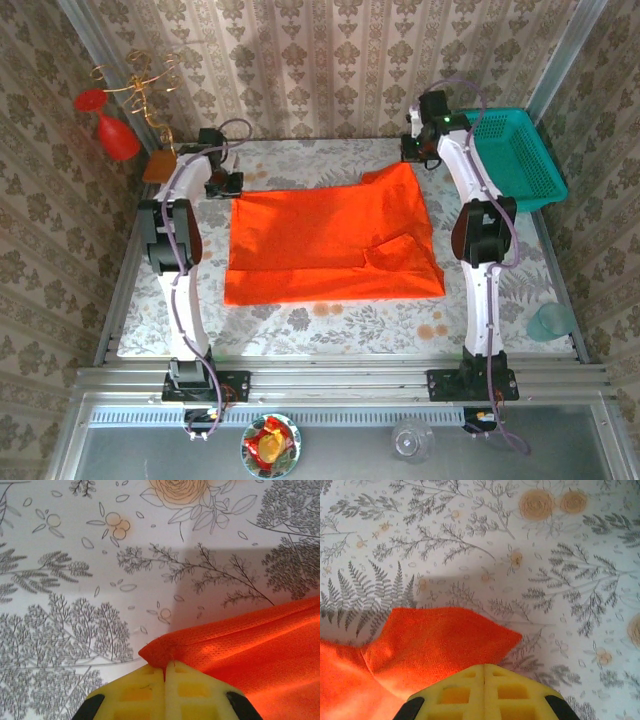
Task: Fold the inside-out t-shirt
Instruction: Fold the T-shirt at the center of the table.
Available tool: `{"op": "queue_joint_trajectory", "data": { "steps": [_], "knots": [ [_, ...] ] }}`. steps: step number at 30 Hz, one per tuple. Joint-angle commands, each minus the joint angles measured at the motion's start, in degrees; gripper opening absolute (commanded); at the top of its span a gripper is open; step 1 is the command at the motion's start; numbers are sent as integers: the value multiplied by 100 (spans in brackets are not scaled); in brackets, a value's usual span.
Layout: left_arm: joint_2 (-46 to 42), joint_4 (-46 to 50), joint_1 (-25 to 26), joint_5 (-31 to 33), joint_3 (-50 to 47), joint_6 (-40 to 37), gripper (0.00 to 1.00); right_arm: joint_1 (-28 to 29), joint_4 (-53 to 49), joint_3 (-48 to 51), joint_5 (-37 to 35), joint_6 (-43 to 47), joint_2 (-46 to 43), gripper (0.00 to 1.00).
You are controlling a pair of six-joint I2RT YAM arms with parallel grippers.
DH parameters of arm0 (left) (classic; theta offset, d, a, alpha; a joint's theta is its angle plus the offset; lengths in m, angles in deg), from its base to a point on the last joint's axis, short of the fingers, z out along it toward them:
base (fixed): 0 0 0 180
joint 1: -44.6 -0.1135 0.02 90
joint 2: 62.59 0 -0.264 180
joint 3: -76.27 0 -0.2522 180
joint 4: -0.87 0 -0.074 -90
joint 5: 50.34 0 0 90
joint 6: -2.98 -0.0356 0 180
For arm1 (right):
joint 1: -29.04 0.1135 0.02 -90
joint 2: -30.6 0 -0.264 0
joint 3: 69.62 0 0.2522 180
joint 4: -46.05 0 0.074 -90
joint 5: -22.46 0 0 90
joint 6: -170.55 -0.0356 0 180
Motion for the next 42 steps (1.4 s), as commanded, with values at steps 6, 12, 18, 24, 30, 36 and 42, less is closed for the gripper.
{"op": "queue_joint_trajectory", "data": {
  "steps": [6,12,18,24,30,36,42],
  "knots": [
    [-1163,-788,-133,-176,-1420,417,0,28,639,2178,-29,-589,-1473,0],
    [-2060,-1470,-121,-233,-2732,643,0,10,905,3514,-42,-832,-2393,0],
    [-2865,-1942,-118,-262,-3827,900,0,1,984,4692,-105,-1043,-3226,0],
    [-3456,-1996,-111,-125,-4506,945,0,-29,923,5701,-314,-1254,-3976,0],
    [-3723,-1985,-61,-179,-5020,1028,0,-43,980,6630,-344,-1486,-4545,0],
    [-3812,-2072,65,-115,-5378,1138,0,-43,1132,7307,-311,-1603,-4831,0],
    [-3895,-2031,186,-43,-5643,1198,1,-43,1337,7880,-331,-1699,-4873,0]
  ]
}}
